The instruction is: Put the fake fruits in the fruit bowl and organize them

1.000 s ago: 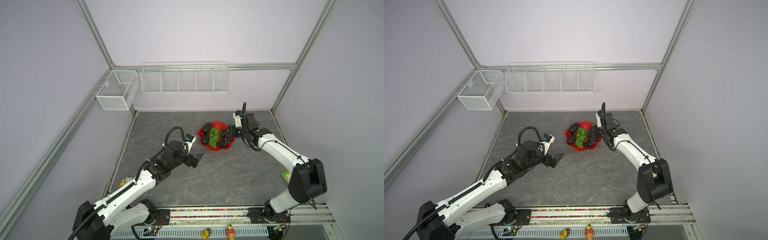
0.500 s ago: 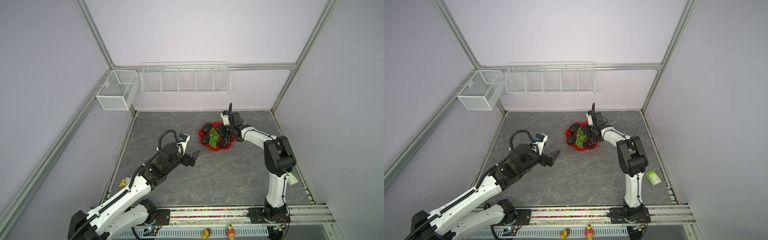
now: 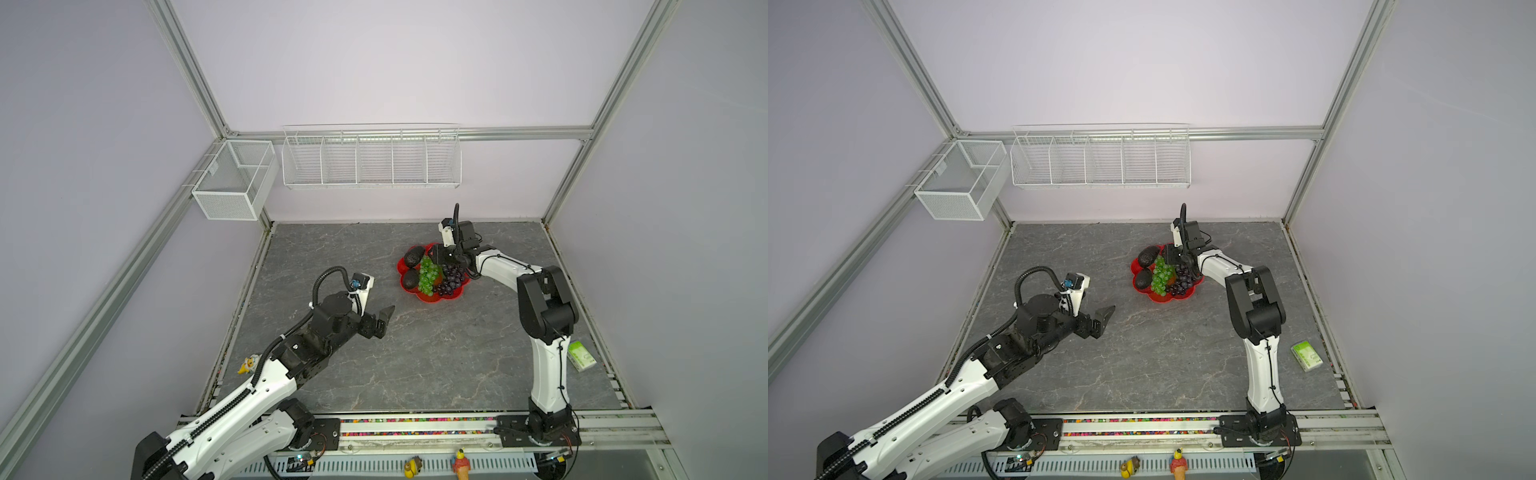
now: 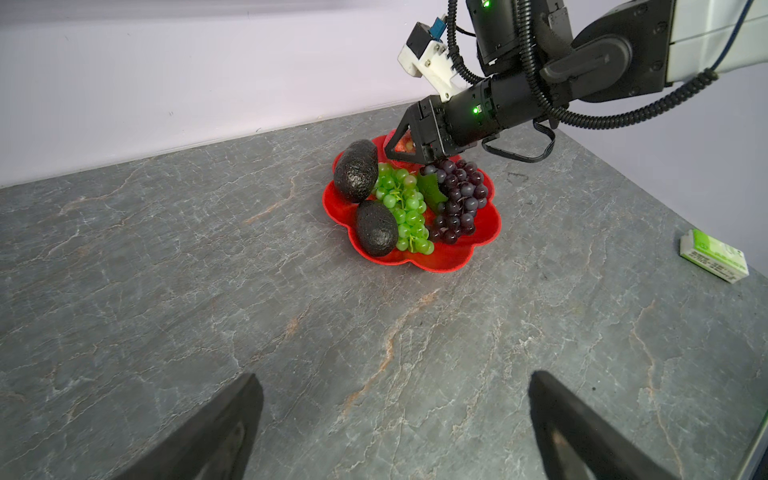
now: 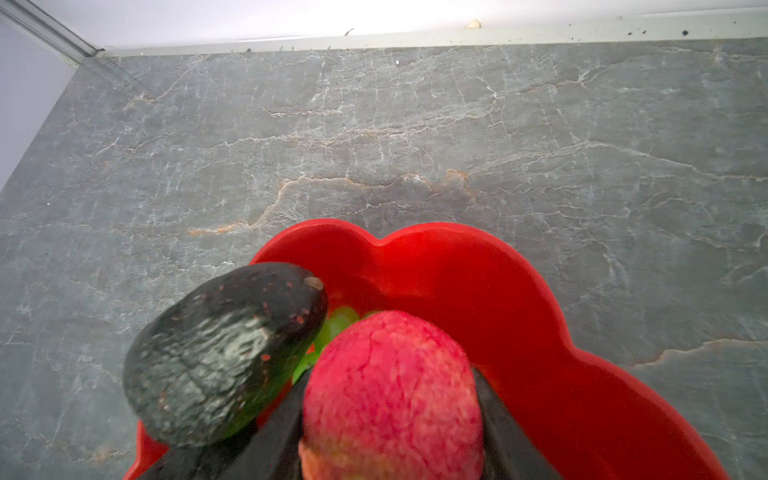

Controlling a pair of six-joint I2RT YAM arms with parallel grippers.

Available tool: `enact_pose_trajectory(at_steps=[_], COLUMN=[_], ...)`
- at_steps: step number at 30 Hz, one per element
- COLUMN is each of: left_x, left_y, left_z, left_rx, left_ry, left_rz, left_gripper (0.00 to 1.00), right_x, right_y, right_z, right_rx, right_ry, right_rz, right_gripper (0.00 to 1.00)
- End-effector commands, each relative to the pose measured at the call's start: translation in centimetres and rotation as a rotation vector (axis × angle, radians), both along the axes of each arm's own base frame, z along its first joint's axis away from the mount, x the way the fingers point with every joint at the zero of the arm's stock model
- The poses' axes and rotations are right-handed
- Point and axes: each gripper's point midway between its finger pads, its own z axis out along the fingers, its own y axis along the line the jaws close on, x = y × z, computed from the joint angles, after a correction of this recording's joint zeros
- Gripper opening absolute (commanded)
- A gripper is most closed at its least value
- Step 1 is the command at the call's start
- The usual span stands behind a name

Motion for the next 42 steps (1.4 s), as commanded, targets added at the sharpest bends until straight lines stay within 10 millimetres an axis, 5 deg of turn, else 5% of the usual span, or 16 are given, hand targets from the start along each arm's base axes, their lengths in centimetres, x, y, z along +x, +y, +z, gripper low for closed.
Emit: enact_pose_trajectory(at_steps=[1, 11, 15, 22, 29, 33, 35, 36, 39, 42], left_x=[-0.1, -0.3, -0.2, -0.3, 0.3, 2.7, 4.1, 4.7, 5.6, 6.4], left_y=[0.0, -0.1, -0.3, -0.6, 0.7, 4.8, 8.7, 11.0, 17.6, 21.3], left_z=[0.6, 0.9, 1.0, 1.2, 2.5, 3.6, 3.5, 3.1, 1.1, -1.7], left_rx=[-0.014, -0.016, -0.011, -0.022, -0.028, 0.053, 0.126, 0.161, 0.206, 0.192], left_ry=[0.000, -0.013, -0.025, -0.027, -0.075, -0.183, -0.225, -0.233, -0.238, -0.230], left_rz=[0.001, -0.013, -0.025, -0.037, 0.038, 0.282, 0.488, 0.594, 0.882, 1.014], left_gripper=[0.99, 0.99, 0.99, 0.99, 0.99, 0.99, 0.99, 0.99, 0.99, 0.99], right_x=[0.1, 0.4, 0.2, -0.3, -3.0, -7.1, -9.4, -10.6, -13.8, -16.0], right_y=[-0.6, -0.5, -0.8, -1.5, -3.1, -7.5, -10.4, -12.1, -16.5, -19.5], right_z=[-0.4, 1.4, 3.0, 6.8, 13.1, 16.9, 16.9, 16.8, 15.1, 13.9], right_rx=[-0.035, -0.028, -0.029, -0.044, -0.024, 0.034, 0.021, -0.018, -0.181, -0.321], right_ry=[0.011, -0.017, -0.047, -0.123, -0.238, -0.327, -0.353, -0.375, -0.445, -0.517], right_rz=[-0.002, 0.000, -0.003, -0.012, -0.020, -0.110, -0.173, -0.219, -0.332, -0.392], right_gripper=[0.55, 0.67, 0.79, 0.89, 0.91, 0.94, 0.98, 0.91, 0.89, 0.89])
